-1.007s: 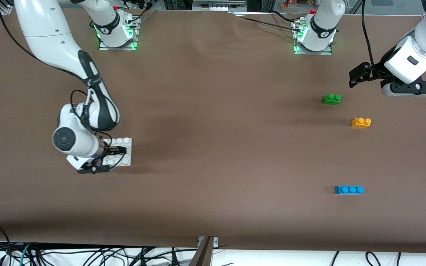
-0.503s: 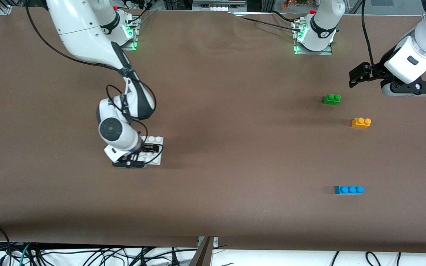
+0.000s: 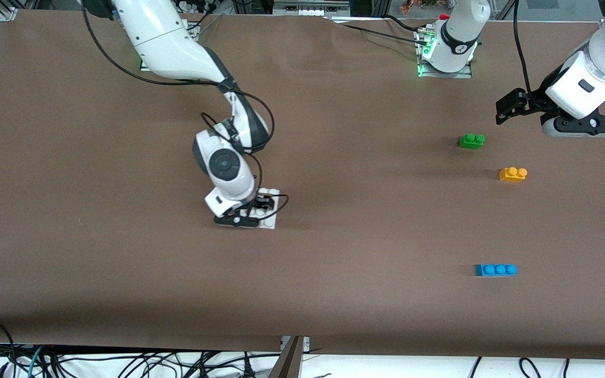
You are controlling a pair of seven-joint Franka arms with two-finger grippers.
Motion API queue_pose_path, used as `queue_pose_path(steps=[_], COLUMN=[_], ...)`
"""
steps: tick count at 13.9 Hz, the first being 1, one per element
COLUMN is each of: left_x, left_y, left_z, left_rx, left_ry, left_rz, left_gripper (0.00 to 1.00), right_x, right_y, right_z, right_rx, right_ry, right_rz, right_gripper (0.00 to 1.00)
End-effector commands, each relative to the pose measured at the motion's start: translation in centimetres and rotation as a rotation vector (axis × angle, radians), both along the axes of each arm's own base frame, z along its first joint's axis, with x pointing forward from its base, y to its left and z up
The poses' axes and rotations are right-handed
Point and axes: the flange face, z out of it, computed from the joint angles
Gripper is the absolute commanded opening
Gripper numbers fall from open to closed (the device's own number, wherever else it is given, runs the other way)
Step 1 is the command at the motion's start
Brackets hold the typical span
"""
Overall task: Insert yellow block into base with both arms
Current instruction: 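Slide the white base plate with the right gripper toward the table middle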
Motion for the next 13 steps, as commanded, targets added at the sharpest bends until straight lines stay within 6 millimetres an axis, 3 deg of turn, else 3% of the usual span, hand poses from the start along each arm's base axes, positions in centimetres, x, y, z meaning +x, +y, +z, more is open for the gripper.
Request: queue_pose_path(steps=[1,4,7,13], left_x=[0.2,0.2,0.2,0.2], left_y=[0.2,0.2,0.2,0.1], left_z=[0.5,0.5,0.5,0.5], left_rx=[0.019,0.019,0.019,0.019], left_ry=[0.002,0.000,0.002,0.002], left_rz=[-0.009,-0.009,-0.009,-0.009], left_gripper=[1.00,1.00,1.00,1.00], right_x=[-0.9,-3.3,-4.9,-3.8], right_y=[4.1,9.6,13.1,12.8], right_z=[-0.3,0.3,-0.2,0.9], right_rx=[0.029,0.052,0.066,0.073], right_ry=[-0.019,-0.049,-0.064,-0.086], right_rz=[0.011,0.069,0.079,0.079], right_gripper=[1.00,1.00,1.00,1.00])
